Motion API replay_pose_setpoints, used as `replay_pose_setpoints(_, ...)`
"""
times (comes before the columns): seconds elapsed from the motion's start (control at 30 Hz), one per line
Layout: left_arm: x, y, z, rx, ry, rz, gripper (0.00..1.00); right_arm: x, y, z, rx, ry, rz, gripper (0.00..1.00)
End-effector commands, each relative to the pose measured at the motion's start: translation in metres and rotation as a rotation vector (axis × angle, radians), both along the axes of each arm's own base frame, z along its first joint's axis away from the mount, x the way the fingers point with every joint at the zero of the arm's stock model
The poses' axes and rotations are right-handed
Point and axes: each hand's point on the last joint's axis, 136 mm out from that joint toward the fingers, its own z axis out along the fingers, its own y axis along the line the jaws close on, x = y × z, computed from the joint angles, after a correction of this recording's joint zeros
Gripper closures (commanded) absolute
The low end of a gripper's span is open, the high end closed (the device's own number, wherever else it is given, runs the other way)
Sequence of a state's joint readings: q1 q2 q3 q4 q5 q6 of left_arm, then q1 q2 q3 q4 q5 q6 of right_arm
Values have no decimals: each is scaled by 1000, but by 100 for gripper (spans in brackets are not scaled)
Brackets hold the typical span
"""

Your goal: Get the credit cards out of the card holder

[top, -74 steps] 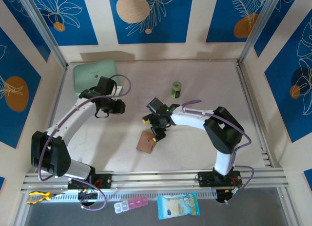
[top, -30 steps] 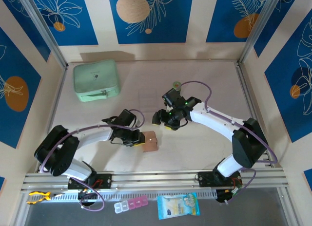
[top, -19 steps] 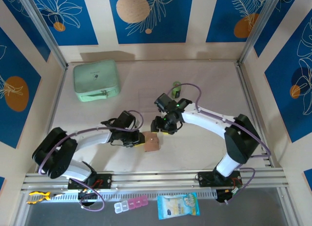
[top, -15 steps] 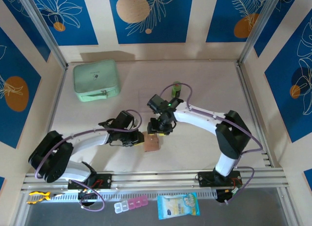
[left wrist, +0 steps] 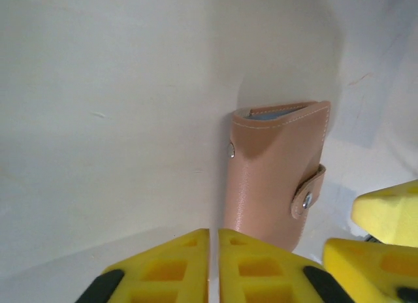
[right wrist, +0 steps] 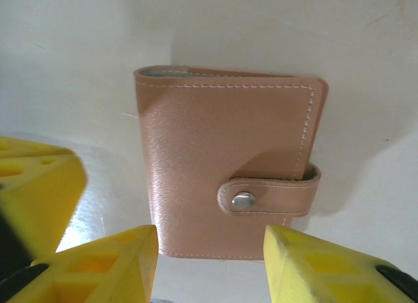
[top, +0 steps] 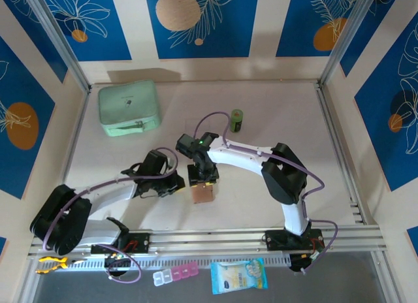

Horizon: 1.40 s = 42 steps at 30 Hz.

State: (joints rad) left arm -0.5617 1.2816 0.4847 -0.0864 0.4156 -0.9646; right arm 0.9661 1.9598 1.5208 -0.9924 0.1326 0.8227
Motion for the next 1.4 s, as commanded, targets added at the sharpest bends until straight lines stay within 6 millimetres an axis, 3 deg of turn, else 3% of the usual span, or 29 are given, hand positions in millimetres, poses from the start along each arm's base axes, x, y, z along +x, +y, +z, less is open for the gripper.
replay_pose_setpoints(0.0,1,2,7,-42,-19,10,94,-2,-8,-1,-64,11,-3,54)
replay_pose_setpoints(0.1,1,5,9,-51,-25,18,100,-3,-9,-5,-77,20,-4,54)
replay_pose_setpoints(0.4,1,9,11,-63,-34,29,100,-4,-1,-14,-77,41,7,54)
replay_pose_setpoints(1.37,1,-18,24,-122,-23,-38,100,-9,-8,-47,-83,67,-15,71)
